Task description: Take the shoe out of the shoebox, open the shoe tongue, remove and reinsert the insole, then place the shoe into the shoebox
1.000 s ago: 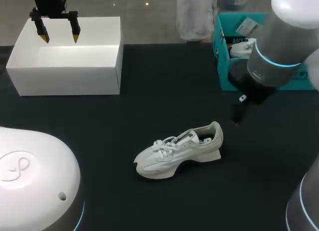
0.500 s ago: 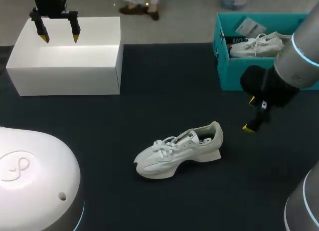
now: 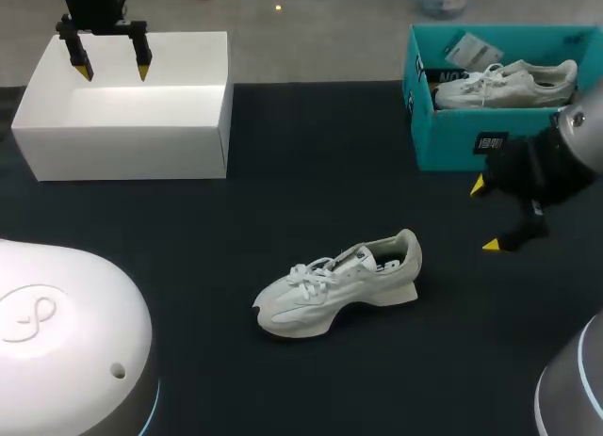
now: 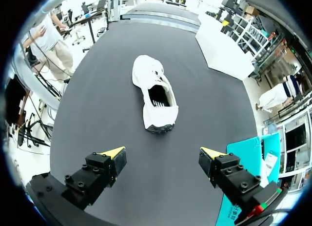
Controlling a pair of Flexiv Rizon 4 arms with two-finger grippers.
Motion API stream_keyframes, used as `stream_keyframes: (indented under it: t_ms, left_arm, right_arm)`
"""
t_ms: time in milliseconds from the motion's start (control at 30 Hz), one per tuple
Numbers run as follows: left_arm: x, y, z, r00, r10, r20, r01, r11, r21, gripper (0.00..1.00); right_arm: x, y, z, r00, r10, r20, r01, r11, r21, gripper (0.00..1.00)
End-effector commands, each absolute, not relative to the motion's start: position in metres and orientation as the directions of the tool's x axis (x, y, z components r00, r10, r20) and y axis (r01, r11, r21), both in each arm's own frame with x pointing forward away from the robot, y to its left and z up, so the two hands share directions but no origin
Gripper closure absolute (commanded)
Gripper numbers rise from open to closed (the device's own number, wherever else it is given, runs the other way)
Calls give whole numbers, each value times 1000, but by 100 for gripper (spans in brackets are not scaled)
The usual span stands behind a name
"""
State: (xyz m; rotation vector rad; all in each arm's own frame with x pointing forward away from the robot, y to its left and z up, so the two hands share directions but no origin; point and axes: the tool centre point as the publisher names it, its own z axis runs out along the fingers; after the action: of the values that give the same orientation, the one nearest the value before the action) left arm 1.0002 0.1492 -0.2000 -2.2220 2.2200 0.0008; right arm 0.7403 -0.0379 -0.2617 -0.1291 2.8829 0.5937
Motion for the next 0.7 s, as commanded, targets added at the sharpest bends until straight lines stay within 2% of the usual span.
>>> stream_keyframes:
  t_ms: [33,333,700]
  left_arm:
    - [1000,149,-200,1,-1000,-1,-1000,-1,0,0]
    - [1000,149,-200,1,-1000,-1,-1000,-1,0,0]
    - [1000,149,-200,1,-1000,-1,-1000,-1,0,0]
  right_arm:
    - [734,-46,-278,-959,-103,-263,-268,627,732,0]
    - [728,-48,-291,-988,-23,-152,-133,627,767,0]
    - [734,-56,-306,-996,14,-91,-62,632,773,0]
